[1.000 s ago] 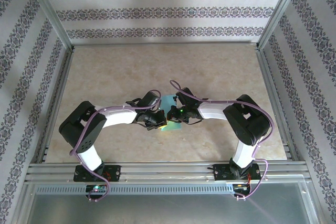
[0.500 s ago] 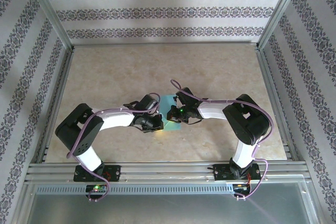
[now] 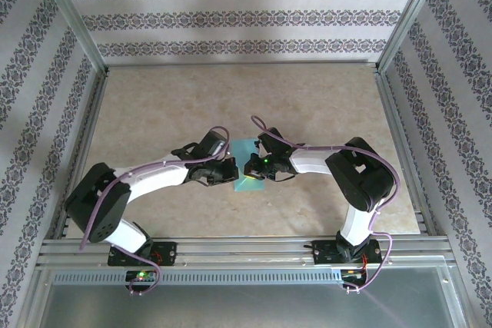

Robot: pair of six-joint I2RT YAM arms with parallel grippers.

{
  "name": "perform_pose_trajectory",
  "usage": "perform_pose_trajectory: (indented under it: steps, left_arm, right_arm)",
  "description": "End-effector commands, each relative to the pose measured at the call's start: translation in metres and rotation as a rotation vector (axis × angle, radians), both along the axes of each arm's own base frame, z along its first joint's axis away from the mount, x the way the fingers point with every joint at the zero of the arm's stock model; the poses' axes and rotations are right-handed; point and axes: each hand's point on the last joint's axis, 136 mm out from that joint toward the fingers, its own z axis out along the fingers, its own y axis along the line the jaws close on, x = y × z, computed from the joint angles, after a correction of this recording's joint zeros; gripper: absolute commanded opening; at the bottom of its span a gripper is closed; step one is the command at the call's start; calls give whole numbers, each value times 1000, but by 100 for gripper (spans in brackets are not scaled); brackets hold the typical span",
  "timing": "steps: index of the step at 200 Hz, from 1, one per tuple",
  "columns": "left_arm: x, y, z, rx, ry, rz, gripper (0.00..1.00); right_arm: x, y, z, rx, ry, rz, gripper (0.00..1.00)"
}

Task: Fold a paper plane with a square sheet of paper (pick it up from the middle)
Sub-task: Fold the triangle a second time at the center of the table.

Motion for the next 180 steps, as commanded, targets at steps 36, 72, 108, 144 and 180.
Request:
perform_pose_trajectory:
  steps: [36,72,108,144,180]
  left_arm:
    - [1,-10,-27,-19,69,41,2]
    - [-5,0,-45,43,107,60,1]
    - [-13,6,-57,74,146,57,0]
    - [-18,13,-63,110,167,59,0]
    - [-18,14,-66,126,176,58,0]
  right_arm:
    - [-6,-22,-34,-113,67,-46,2]
    - [-4,-19,-24,-92,34,-21,2]
    - [6,-10,-2,-53,-35,7,2]
    - [3,-4,11,-49,-75,42,2]
    - [-9,2,-2,-69,-56,92,1]
